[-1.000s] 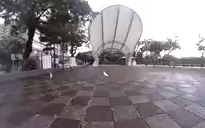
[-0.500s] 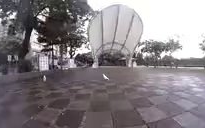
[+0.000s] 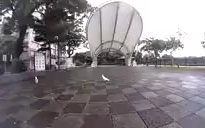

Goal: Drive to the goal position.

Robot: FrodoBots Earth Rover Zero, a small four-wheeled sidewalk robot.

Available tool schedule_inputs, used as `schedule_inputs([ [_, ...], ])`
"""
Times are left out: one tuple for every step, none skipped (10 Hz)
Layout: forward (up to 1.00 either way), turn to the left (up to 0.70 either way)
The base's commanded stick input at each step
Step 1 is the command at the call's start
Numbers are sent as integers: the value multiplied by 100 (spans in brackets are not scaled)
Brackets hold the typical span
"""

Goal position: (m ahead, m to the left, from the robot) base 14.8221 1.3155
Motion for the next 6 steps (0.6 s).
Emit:
schedule_inputs([
  [100, -1],
  [100, -1],
  [100, -1],
  [100, -1],
  [100, -1],
  [100, -1],
])
